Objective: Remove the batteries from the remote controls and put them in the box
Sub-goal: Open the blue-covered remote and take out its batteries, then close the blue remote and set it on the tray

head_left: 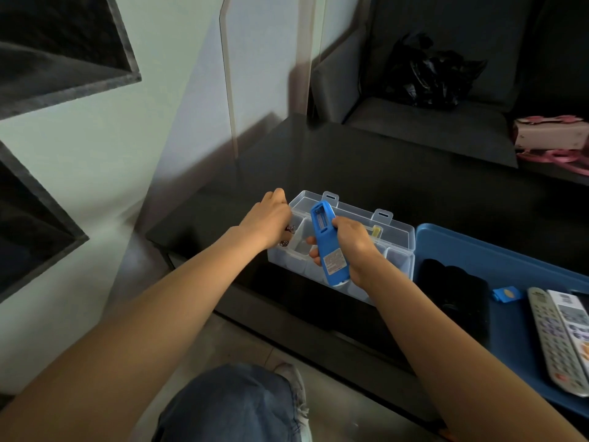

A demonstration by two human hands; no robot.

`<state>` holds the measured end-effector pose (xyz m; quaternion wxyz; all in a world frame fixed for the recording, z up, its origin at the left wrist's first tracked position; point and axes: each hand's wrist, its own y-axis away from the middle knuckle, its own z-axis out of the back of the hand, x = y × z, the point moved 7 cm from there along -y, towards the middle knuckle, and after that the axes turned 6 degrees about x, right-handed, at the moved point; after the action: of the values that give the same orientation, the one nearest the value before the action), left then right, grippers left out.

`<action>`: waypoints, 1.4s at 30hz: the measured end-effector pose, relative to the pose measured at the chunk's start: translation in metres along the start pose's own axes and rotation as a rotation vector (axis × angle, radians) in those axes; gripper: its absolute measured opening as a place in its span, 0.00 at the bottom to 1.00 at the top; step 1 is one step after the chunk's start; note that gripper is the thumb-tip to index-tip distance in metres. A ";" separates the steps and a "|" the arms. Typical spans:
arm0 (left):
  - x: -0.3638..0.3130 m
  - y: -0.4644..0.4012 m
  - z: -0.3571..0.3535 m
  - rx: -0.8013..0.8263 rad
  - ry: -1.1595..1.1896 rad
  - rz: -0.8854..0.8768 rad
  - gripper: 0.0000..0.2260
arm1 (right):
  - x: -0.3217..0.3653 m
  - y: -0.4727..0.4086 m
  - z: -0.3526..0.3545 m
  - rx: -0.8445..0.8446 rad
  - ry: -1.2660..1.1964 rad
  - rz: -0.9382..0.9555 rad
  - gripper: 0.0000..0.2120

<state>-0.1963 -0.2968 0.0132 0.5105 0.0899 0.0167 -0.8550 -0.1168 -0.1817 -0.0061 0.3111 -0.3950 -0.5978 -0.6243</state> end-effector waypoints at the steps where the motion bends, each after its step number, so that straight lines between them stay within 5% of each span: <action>1: -0.001 0.001 0.001 -0.018 0.015 -0.006 0.12 | 0.000 0.000 0.000 0.000 0.001 0.000 0.13; 5: -0.001 0.005 -0.001 -0.041 0.066 0.008 0.12 | 0.001 0.003 -0.001 0.002 0.004 -0.011 0.13; 13: -0.021 0.011 0.005 -0.089 -0.190 -0.091 0.13 | 0.005 0.009 -0.001 -0.005 0.009 0.014 0.13; 18: -0.014 0.009 0.006 -0.101 -0.041 -0.017 0.11 | 0.006 0.011 0.005 -0.004 -0.018 0.030 0.12; 23: -0.001 0.014 0.016 -0.257 0.674 0.203 0.07 | 0.008 0.016 0.017 0.042 -0.181 0.028 0.15; 27: -0.033 0.018 0.001 -0.099 1.748 0.321 0.06 | 0.007 0.024 0.036 0.046 -0.259 0.039 0.15; 30: -0.068 0.015 -0.009 0.041 2.055 0.357 0.05 | 0.002 0.028 0.056 0.031 -0.289 0.040 0.16; 42: -0.176 -0.013 -0.034 0.263 1.741 0.096 0.09 | -0.019 0.047 0.157 -0.096 -0.396 0.055 0.15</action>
<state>-0.1214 -0.1333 0.0094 0.3375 0.7680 0.2975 -0.4557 -0.0478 -0.0320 -0.0034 0.1852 -0.5406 -0.6060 -0.5534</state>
